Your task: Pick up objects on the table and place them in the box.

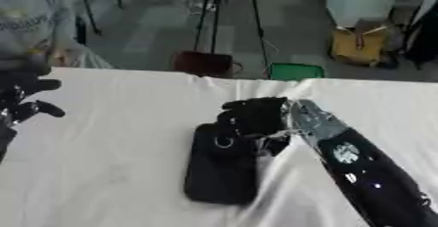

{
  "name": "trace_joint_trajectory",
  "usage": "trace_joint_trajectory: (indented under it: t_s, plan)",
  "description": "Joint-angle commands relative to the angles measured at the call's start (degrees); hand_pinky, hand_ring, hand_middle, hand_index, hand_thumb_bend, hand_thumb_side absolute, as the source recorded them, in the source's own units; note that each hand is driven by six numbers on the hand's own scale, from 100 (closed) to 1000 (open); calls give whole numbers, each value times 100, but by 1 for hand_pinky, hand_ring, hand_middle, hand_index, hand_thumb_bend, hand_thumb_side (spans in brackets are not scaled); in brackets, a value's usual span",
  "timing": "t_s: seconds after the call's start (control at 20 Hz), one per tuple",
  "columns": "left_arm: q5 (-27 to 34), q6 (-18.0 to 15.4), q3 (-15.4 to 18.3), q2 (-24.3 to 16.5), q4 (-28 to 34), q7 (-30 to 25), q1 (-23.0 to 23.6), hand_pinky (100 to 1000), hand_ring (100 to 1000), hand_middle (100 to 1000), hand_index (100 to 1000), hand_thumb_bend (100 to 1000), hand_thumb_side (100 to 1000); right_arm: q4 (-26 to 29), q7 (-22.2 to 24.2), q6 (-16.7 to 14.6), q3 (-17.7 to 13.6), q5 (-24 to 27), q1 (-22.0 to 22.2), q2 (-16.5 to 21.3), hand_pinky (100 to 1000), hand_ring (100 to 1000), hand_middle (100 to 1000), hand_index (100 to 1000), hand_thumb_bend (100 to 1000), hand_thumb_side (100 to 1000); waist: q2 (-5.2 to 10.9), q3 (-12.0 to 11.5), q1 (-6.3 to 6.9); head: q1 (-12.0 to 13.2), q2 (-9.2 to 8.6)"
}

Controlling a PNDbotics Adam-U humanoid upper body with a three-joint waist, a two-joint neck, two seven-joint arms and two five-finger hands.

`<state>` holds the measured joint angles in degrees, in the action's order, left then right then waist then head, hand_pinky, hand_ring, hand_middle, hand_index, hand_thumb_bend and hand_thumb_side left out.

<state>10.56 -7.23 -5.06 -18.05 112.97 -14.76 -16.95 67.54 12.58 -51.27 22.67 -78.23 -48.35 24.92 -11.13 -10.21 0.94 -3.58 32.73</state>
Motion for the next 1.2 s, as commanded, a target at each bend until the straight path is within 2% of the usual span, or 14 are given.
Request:
trace_joint_trajectory:
  t_s: [0.05,0.25,0.4,0.5,0.55,0.65,0.7,0.9,0.95,1.0,1.2]
  plan:
    - [-6,-18,62,-92,70,9,-55,641,844,837,821,176,956,442,-52,-70,-230,341,-78,249,1000,944,921,899,327,284,86,33,18,39,-33]
    - [-19,-28,89,-93,67,37,-38,641,845,837,821,177,956,975,-438,68,-630,968,153,454,1000,913,889,876,324,303,65,98,30,108,-38]
    - [-44,-34,126,-105,64,76,-32,641,846,838,821,178,959,1442,-760,539,-1060,1809,509,653,935,860,856,844,227,320,15,244,37,201,-85]
    - [-61,-38,139,-113,62,94,-25,640,846,839,821,178,960,1695,-768,881,-1236,2544,748,757,893,831,838,828,176,338,-6,302,37,250,-101]
    - [-71,-40,151,-120,60,108,-18,640,846,839,821,178,960,1832,-722,1055,-1317,2981,876,819,877,820,830,822,139,355,-15,333,36,276,-105]
    - [-91,-42,165,-127,56,129,-15,640,847,839,821,178,961,2115,-545,1393,-1466,3807,1084,947,866,813,825,820,121,361,-36,388,33,315,-121]
    - [-103,-39,172,-129,44,139,-8,640,847,840,822,179,964,2239,-456,1585,-1572,4224,1223,1014,835,795,819,815,100,394,-50,445,35,345,-134]
    - [-134,-44,199,-140,19,190,5,639,848,841,829,179,963,2641,-52,2299,-1893,5636,1618,1230,799,772,813,807,100,439,-72,547,50,438,-138]
    - [-138,-45,200,-141,17,201,5,639,848,841,829,179,963,2727,83,2424,-1944,5924,1661,1269,799,772,813,807,100,439,-74,555,53,448,-137]
    - [-141,-48,207,-143,16,215,6,639,848,843,848,179,961,2772,177,2559,-2024,6206,1760,1288,768,755,806,797,100,485,-83,582,57,475,-158]
    - [-157,-53,247,-148,-3,300,33,638,849,845,896,182,962,3028,443,3001,-2383,7230,2173,1363,745,743,799,810,100,507,-117,635,41,564,-207]
